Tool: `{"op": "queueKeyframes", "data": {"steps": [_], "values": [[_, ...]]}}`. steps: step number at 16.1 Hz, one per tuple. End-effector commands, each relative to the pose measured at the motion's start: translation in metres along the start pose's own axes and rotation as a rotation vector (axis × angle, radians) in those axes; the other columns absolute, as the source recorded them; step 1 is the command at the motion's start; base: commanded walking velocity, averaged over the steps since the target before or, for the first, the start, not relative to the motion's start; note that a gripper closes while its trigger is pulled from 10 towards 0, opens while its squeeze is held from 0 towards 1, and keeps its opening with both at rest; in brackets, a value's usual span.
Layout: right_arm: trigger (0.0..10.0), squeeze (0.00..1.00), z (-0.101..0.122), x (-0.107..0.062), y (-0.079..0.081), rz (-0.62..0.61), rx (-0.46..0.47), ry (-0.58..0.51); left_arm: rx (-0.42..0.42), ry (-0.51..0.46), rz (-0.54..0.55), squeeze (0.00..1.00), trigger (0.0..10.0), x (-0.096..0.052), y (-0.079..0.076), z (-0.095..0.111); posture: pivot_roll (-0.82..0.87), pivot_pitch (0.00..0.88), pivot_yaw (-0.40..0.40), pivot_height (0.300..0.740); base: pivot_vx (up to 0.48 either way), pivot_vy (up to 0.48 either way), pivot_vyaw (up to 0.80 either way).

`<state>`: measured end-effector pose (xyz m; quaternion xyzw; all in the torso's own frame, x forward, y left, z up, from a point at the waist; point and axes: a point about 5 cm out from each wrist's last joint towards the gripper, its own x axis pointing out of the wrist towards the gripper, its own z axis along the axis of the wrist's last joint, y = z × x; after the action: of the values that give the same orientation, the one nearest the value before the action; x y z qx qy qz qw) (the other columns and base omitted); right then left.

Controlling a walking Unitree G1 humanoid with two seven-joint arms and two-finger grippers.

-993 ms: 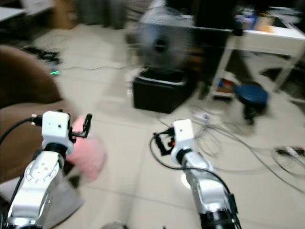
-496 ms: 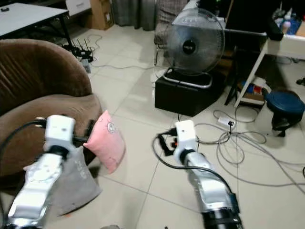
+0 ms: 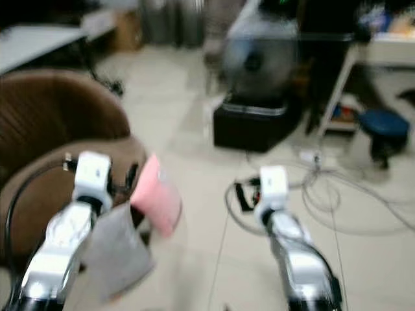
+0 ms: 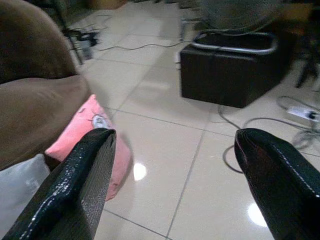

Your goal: Move the pillow to the sofa from floor

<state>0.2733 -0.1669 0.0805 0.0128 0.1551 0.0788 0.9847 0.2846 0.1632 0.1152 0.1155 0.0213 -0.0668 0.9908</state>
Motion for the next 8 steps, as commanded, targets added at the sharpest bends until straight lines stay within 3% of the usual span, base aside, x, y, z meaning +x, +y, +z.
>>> {"op": "queueKeyframes", "data": {"steps": [1, 8], "values": [[10.0, 0.0, 0.0034, 0.0003, 0.0079, 0.016, 0.005, -0.014, 0.005, 0.025, 0.008, 0.0, 10.0, 0.0, 0.0056, -0.0061, -0.03, 0.0, 0.079, 0.74, 0.0, 0.368, 0.0], [10.0, 0.0, 0.002, 0.0067, 0.0137, 0.034, -0.043, 0.003, 0.004, 0.029, 0.054, 0.0, 10.0, -0.0073, 0.0126, -0.0097, 0.0, 0.0, 0.044, 0.74, 0.0, 0.364, 0.0]]}}
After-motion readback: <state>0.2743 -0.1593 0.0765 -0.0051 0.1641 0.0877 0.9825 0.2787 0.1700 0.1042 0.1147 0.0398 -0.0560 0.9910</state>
